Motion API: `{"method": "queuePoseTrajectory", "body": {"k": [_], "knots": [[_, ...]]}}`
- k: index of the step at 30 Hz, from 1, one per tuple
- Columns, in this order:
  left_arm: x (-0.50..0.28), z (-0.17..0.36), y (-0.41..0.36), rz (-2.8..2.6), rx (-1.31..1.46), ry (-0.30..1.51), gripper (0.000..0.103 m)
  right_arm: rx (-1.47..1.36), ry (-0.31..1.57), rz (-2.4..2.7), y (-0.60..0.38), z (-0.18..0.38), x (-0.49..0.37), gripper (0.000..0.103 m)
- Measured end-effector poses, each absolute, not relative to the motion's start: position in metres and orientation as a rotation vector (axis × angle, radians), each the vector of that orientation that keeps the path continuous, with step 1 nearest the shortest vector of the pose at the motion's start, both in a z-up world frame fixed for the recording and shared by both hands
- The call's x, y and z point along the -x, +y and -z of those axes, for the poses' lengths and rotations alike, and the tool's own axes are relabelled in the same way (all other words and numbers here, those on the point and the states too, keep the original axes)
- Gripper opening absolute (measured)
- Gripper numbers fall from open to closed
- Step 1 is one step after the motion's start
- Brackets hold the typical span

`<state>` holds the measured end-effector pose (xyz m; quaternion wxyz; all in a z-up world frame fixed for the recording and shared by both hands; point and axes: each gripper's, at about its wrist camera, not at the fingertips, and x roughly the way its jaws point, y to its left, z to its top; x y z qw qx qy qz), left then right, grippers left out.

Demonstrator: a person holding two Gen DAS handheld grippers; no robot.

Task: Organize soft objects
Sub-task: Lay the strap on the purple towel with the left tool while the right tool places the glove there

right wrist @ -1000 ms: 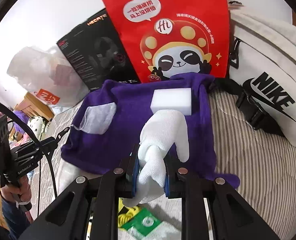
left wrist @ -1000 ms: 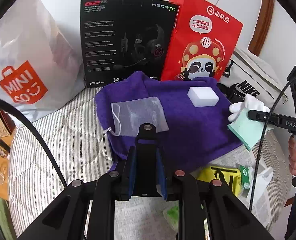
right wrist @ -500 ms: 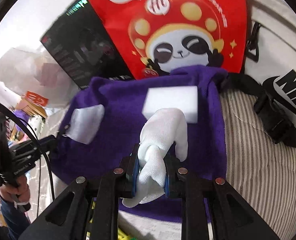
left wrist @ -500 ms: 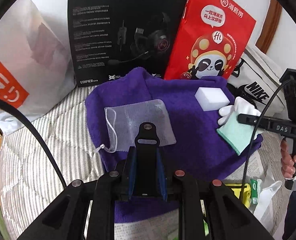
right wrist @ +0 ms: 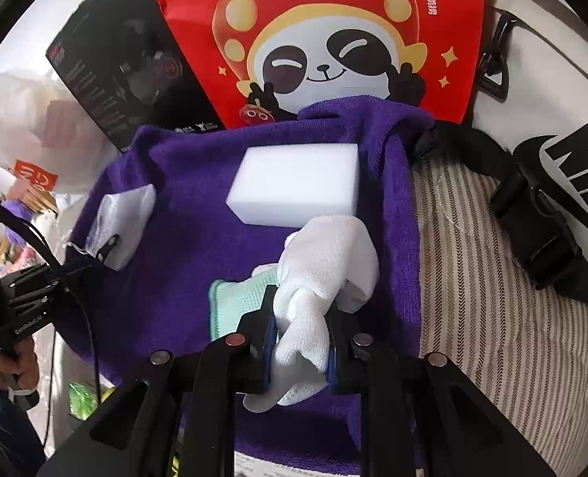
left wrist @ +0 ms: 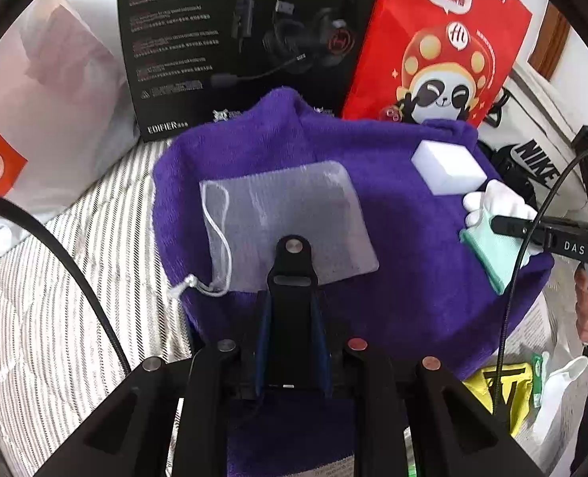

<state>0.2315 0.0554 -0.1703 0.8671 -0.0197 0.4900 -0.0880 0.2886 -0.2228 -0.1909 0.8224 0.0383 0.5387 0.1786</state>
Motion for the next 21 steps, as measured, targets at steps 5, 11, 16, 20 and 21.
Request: {"method": "queuePoseTrajectory", "body": {"k": [5, 11, 16, 20, 21], "knots": [[-0.232, 0.178, 0.055, 0.180, 0.040, 1.037, 0.021, -0.078, 1.158, -0.386, -0.227, 0.195, -0.291, 0.020], [-0.232, 0.179, 0.053, 0.171, 0.044, 1.040, 0.021, -0.050, 1.153, -0.391, -0.224, 0.196, -0.288, 0.023], [-0.231, 0.179, 0.053, 0.175, 0.054, 1.052, 0.034, -0.048, 1.151, -0.389, -0.227, 0.191, -0.284, 0.044], [-0.227, 0.176, 0.047, 0.187, 0.042, 1.058, 0.048, -0.031, 1.132, -0.384, -0.229, 0.180, -0.277, 0.053], [-0.226, 0.175, 0.046, 0.183, 0.040, 1.057, 0.048, -0.030, 1.126, -0.382, -0.231, 0.177, -0.276, 0.055]]}}
